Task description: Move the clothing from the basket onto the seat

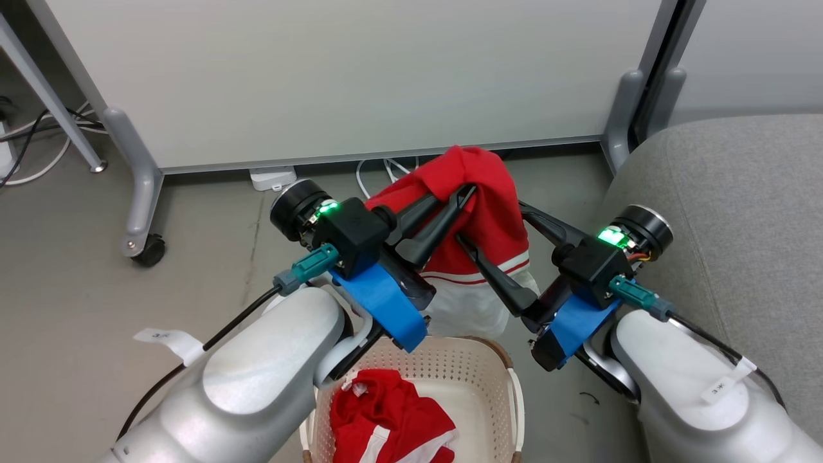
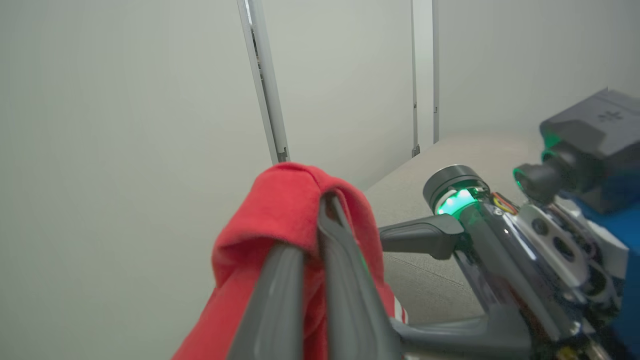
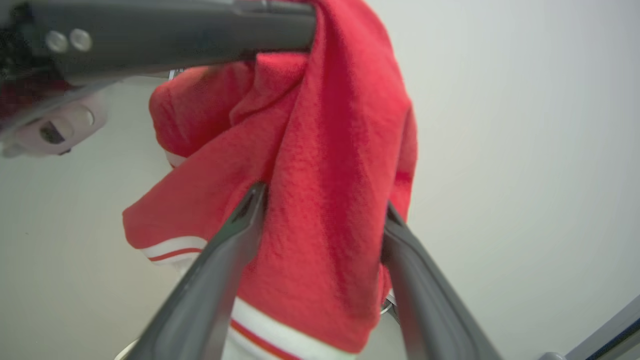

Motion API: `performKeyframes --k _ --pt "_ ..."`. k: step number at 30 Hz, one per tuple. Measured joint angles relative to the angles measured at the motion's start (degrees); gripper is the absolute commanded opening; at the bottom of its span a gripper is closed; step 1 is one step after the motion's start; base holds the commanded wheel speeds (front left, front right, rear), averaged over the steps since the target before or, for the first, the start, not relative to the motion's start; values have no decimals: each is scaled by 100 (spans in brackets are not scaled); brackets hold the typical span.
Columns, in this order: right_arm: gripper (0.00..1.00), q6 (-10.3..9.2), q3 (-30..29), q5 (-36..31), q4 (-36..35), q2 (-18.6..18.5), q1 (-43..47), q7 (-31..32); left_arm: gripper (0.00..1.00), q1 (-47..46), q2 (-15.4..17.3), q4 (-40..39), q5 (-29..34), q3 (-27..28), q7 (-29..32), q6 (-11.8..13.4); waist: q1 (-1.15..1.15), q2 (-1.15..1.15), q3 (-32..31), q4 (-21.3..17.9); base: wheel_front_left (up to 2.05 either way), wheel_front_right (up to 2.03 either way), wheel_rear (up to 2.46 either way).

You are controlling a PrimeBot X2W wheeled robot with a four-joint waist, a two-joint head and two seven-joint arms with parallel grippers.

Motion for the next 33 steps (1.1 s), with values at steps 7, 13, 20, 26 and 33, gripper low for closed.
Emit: performKeyframes --k 7,13,20,26,33 --pt "0 -1 -91 107 147 264 -15 0 0 -7 13 -51 -2 -85 -1 -1 0 0 5 31 0 0 0" --pt "0 -1 -164 103 156 321 74 0 0 -5 27 -32 -16 -115 -1 -1 0 0 -21 33 0 0 0" --pt "0 0 -253 98 120 333 184 0 0 8 46 -4 -18 -131 -1 1 0 0 -62 17 0 0 0" --pt "0 -1 -296 97 107 337 219 1 0 23 52 9 -15 -148 -1 5 0 0 -57 13 0 0 0" --pt "0 0 -382 92 76 366 240 1 100 29 44 60 -56 -168 2 9 0 0 -30 16 0 0 0"
